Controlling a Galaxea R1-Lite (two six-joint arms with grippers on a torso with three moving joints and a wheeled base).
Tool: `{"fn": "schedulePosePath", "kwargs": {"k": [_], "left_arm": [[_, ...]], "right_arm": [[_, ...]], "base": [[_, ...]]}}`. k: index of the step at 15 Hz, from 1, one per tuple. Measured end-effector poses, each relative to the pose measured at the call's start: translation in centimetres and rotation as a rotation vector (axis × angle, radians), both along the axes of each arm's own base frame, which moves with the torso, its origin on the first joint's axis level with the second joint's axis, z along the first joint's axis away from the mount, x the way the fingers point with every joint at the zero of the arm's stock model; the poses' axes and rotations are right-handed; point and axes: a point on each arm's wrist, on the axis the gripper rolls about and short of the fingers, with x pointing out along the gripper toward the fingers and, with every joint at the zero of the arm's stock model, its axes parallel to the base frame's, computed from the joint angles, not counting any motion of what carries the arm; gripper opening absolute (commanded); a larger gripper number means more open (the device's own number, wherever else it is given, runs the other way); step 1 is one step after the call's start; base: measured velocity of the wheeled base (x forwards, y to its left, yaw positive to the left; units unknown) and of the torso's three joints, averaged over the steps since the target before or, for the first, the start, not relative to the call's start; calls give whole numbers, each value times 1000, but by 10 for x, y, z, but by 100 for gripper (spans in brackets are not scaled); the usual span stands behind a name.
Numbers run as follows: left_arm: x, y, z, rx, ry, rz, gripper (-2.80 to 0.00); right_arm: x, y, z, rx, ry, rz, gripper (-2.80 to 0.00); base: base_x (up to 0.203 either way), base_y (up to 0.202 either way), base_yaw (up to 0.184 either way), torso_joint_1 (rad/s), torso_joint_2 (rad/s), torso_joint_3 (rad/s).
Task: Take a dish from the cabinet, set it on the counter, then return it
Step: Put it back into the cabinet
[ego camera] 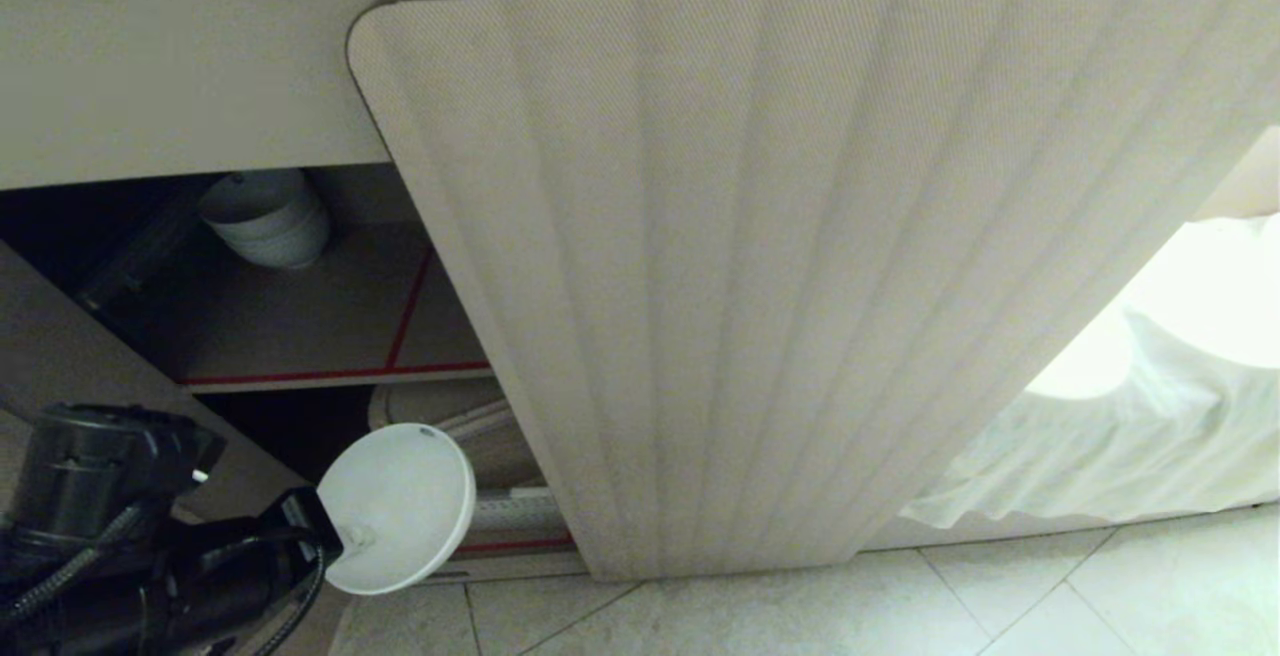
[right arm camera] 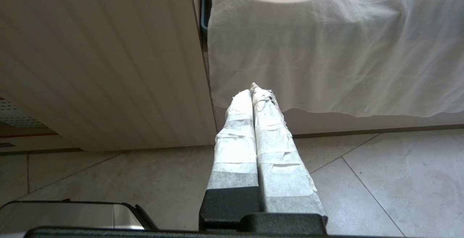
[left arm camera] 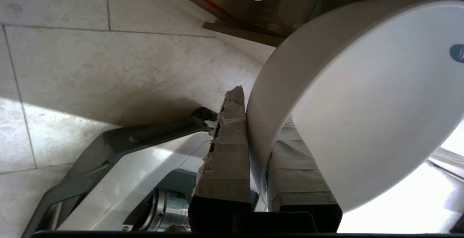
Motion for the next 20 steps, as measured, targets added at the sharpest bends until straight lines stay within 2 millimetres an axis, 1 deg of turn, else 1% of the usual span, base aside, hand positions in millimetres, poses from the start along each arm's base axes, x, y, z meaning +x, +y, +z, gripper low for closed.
{"fn": "schedulePosePath", "kwargs": {"k": [4,9,13,16,20], "left_arm": [[11,3,0,4,32,27,-280],[24,1,3,10,105,23,-280],[39,0,8,1,101,33,-280],[48,4,9,-7,101,65,-280],[56,5,11,-64,109,140,-280]], "right_arm": [[0,0,0,0,0,0,-280],[0,0,0,0,0,0,-280],[0,0,0,0,0,0,-280],[0,0,0,0,0,0,-280],[0,0,0,0,0,1,-280]], "base": [[0,0,0,0,0,0],[0,0,0,0,0,0],[0,0,0,0,0,0],[0,0,0,0,0,0],[0,0,0,0,0,0]]}}
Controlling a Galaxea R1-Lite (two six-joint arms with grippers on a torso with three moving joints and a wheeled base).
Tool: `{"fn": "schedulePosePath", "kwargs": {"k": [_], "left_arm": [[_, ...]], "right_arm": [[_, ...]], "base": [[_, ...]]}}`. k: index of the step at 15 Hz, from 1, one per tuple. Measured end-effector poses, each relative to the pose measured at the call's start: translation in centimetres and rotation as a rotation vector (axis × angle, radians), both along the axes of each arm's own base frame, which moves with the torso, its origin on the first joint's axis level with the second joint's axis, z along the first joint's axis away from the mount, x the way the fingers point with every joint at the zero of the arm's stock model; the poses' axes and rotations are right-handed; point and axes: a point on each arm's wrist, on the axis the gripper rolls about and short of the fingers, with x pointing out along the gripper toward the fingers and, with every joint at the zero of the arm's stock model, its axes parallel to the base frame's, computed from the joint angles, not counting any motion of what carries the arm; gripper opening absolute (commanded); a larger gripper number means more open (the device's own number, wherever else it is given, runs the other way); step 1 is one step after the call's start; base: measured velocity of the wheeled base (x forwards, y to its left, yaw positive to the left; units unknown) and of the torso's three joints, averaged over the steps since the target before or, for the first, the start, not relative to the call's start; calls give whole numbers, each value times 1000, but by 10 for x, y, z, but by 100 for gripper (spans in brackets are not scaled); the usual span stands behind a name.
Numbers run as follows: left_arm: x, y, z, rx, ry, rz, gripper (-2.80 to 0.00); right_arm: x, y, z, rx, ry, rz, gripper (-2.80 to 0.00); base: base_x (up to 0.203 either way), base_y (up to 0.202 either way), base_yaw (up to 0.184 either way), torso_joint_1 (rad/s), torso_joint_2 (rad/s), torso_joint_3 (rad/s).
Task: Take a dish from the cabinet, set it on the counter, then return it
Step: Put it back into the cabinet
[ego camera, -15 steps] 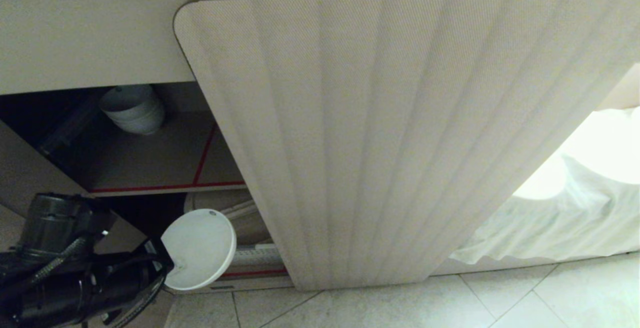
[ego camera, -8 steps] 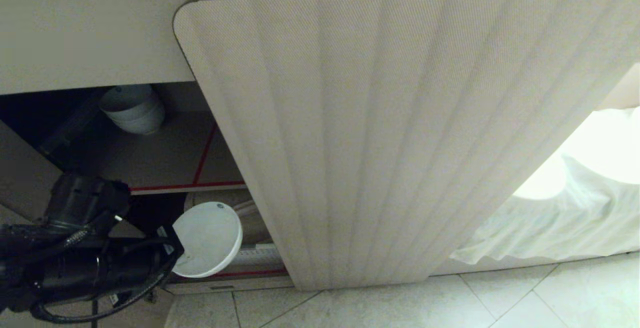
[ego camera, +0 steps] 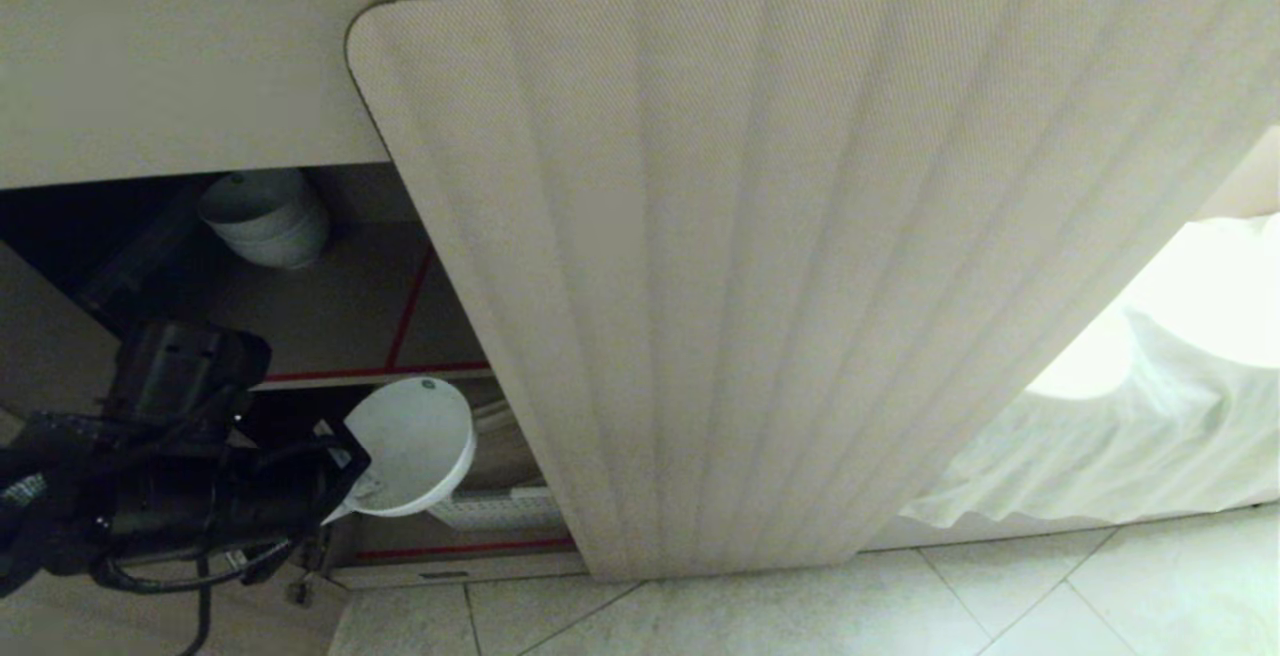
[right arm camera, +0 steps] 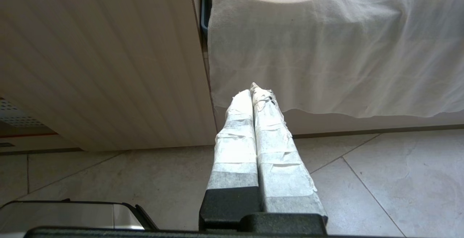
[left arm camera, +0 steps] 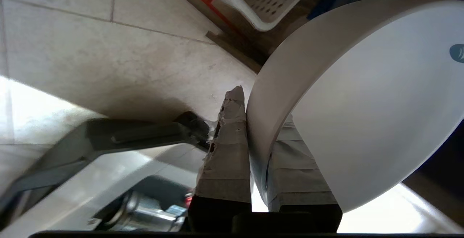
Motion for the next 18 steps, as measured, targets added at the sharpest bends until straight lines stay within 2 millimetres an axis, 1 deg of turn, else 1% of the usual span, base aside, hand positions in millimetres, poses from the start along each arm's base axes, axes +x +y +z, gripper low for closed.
{"fn": "schedulePosePath", "kwargs": {"k": [3,10,14,18], "left_arm": [[7,-1,7,-39,-21,37,-280],[15,-2,18,-46,-38,44,-280],[25,3,26,-55,-41,82,-280],[31,5,24,-62,-31,101,-280]], "right_arm": [[0,0,0,0,0,0,-280],[0,0,0,0,0,0,-280],[0,0,0,0,0,0,-280],[0,0,0,0,0,-1,-280]], "base": [[0,0,0,0,0,0],[0,0,0,0,0,0],[0,0,0,0,0,0],[0,0,0,0,0,0]]}}
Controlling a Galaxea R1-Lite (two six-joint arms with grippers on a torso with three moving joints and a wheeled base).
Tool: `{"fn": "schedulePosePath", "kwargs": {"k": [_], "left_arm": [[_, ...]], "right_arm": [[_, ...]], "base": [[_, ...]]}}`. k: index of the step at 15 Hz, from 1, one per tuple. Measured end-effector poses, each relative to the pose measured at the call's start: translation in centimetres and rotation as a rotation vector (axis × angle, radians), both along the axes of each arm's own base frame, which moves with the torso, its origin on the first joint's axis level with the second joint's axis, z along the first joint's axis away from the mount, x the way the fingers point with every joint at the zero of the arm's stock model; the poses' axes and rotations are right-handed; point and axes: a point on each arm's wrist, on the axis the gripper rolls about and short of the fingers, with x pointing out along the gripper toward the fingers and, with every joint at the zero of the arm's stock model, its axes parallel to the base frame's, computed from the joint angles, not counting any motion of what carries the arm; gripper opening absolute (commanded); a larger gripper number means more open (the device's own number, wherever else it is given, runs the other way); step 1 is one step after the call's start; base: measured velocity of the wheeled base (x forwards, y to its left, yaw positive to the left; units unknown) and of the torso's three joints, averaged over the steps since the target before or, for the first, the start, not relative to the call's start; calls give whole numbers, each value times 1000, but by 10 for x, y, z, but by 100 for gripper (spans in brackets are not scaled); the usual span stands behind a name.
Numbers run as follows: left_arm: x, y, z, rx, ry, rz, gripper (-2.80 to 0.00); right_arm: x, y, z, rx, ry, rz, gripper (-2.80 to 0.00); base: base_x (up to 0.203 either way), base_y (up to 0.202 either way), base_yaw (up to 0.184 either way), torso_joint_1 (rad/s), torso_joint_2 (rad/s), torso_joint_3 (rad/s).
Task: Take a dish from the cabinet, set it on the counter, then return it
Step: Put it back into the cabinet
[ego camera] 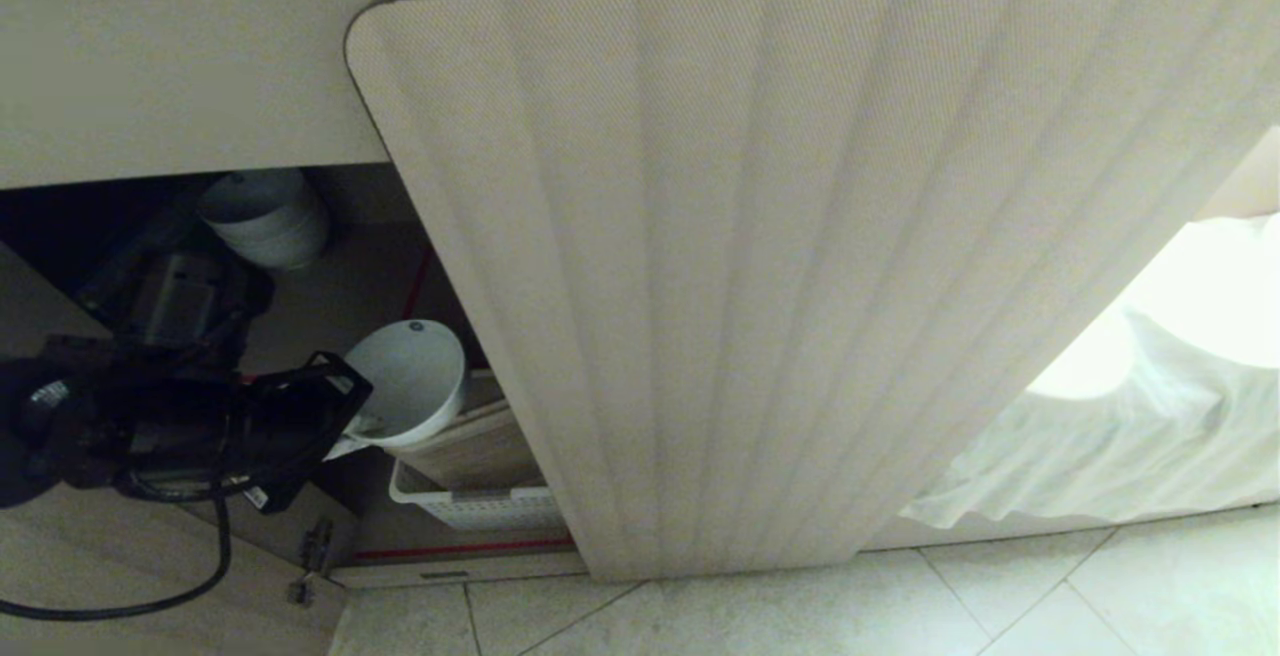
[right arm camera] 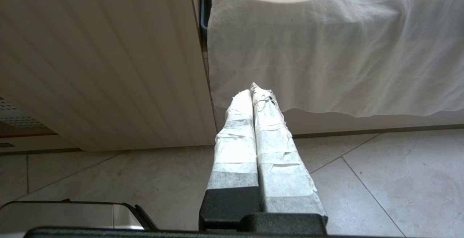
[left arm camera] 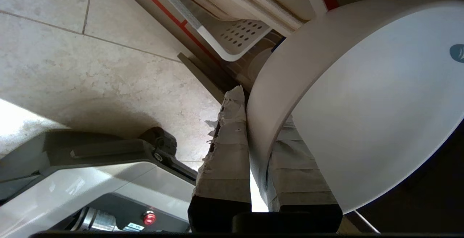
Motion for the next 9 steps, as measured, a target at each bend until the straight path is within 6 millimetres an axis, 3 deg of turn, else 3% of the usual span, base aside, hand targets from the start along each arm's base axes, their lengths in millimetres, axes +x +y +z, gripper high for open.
{"fn": "schedulePosePath", "kwargs": {"k": [9], "left_arm": [[17,2,1,-6,44,-5,-280]], "right_arm": [[0,0,0,0,0,0,-280]], "base": [[0,0,0,0,0,0]]}}
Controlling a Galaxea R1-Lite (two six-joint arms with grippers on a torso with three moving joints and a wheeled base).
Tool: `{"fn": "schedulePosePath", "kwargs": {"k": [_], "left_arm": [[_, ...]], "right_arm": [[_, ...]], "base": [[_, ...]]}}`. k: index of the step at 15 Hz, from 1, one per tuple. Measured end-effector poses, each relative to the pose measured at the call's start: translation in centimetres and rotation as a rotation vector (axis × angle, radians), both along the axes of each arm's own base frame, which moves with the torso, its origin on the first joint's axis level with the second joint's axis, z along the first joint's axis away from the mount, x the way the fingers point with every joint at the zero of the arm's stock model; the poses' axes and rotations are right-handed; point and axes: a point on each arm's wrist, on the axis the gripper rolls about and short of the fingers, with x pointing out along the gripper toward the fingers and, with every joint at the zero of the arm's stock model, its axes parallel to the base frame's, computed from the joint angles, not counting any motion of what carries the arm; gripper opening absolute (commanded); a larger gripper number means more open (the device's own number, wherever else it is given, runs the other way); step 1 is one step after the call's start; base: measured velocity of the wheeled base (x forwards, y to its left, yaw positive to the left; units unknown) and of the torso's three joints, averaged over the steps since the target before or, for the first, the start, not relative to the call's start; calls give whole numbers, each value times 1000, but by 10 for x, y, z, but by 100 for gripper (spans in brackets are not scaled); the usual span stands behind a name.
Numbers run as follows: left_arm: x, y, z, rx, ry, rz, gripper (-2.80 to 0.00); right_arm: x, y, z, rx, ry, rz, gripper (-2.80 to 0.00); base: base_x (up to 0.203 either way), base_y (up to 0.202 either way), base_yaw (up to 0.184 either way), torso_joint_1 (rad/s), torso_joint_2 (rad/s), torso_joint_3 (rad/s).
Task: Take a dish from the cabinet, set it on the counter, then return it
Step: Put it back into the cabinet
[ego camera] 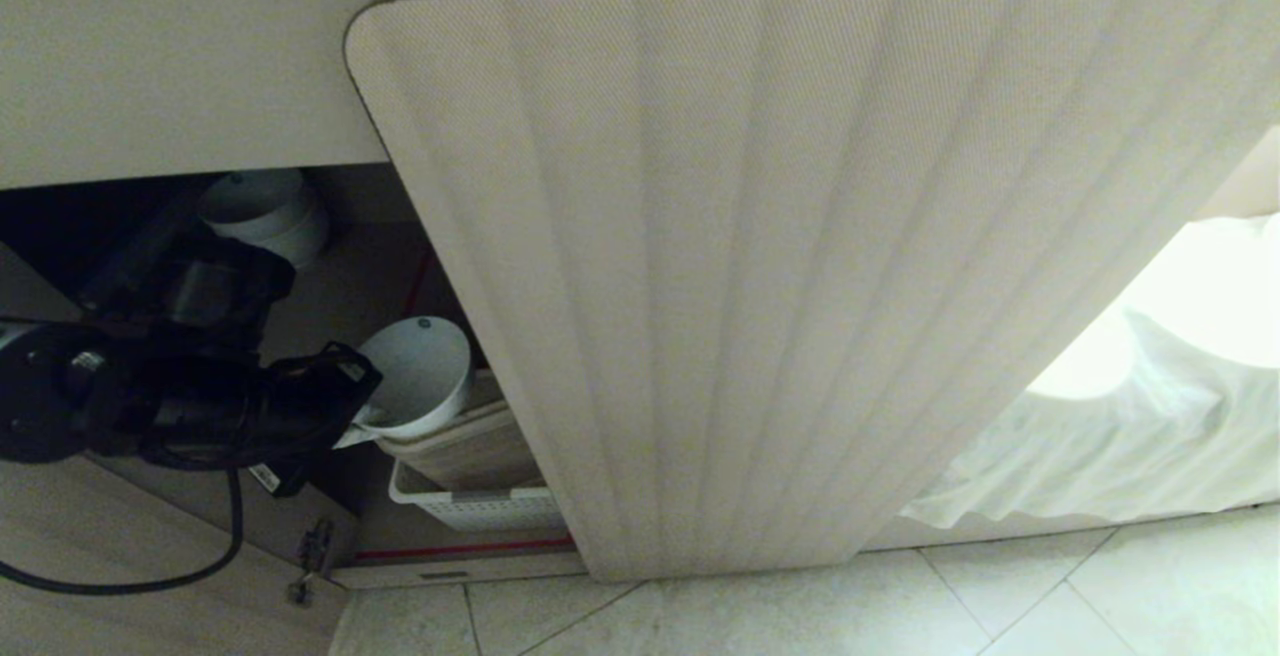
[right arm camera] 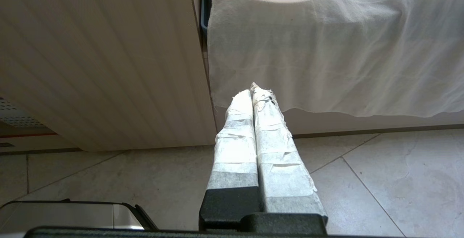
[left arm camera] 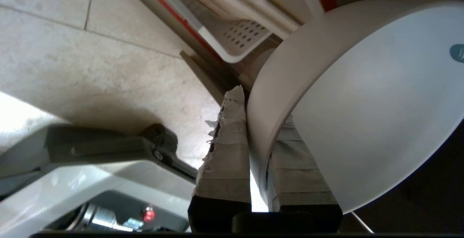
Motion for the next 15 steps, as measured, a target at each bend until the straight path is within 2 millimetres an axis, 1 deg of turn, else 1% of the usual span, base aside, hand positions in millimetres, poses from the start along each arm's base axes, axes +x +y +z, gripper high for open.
{"fn": "schedulePosePath", "kwargs": {"k": [9,15], "left_arm": [[16,-1,3,-2,30,1,-280],[28,3,-1,-8,36,28,-280]], "right_arm": [[0,0,0,0,0,0,-280],[0,0,0,0,0,0,-280]], "base": [[0,0,0,0,0,0],[0,0,0,0,0,0]]}}
